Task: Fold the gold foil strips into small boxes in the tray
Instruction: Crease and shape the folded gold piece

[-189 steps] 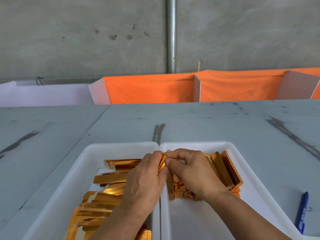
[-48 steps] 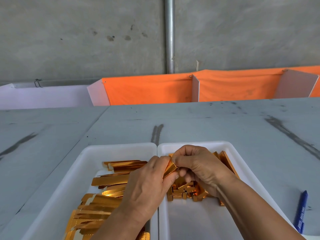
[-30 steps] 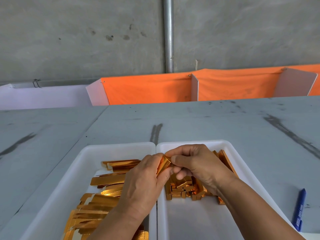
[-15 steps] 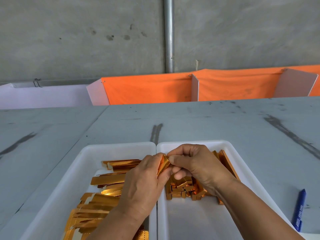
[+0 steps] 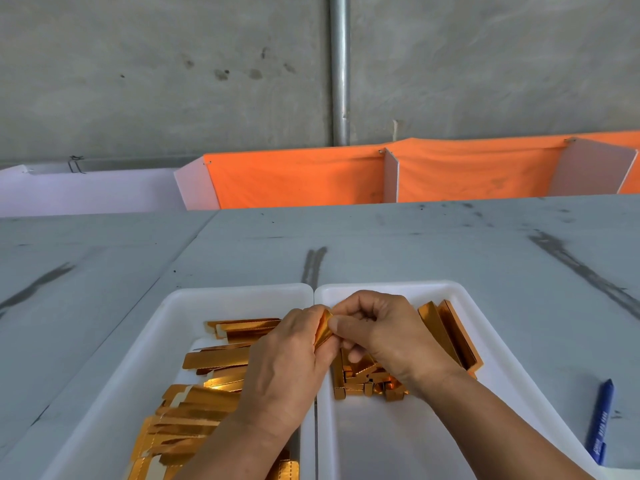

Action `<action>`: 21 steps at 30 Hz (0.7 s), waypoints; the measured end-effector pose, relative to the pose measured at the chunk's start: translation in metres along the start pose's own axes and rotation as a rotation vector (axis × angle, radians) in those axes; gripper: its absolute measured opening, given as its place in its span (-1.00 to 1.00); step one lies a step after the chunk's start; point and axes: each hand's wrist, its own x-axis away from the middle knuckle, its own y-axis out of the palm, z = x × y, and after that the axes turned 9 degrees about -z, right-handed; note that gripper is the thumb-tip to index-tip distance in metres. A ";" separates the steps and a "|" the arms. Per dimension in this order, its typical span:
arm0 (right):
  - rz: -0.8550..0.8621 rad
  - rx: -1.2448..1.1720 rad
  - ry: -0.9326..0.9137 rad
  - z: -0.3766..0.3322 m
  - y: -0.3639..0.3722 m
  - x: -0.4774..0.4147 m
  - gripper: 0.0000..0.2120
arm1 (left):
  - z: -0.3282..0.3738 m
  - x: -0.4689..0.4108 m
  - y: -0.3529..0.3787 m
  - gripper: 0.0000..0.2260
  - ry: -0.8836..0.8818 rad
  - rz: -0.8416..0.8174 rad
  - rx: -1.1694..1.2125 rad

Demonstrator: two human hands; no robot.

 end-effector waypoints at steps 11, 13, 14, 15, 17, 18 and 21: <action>0.082 -0.047 -0.040 0.004 0.005 -0.003 -0.95 | 0.004 0.001 0.001 -0.66 0.009 0.028 0.019; 0.095 -0.075 -0.048 0.003 0.003 -0.003 -0.93 | 0.005 0.001 0.001 -0.64 0.018 0.030 0.072; 0.099 -0.079 -0.056 0.002 0.003 -0.003 -0.92 | 0.006 0.001 0.001 -0.62 0.018 0.023 0.105; 0.101 -0.090 -0.070 0.002 0.002 -0.002 -0.91 | 0.006 0.001 0.002 -0.59 0.009 0.013 0.141; 0.090 -0.133 -0.097 0.001 0.002 -0.002 -0.91 | 0.004 0.001 0.002 -0.60 -0.013 -0.006 0.183; 0.073 -0.143 -0.106 0.000 0.002 -0.002 -0.89 | 0.004 0.001 0.002 -0.65 -0.015 -0.007 0.183; 0.040 -0.113 -0.117 0.001 0.005 -0.003 -0.78 | 0.004 0.001 0.002 -0.75 -0.023 0.000 0.170</action>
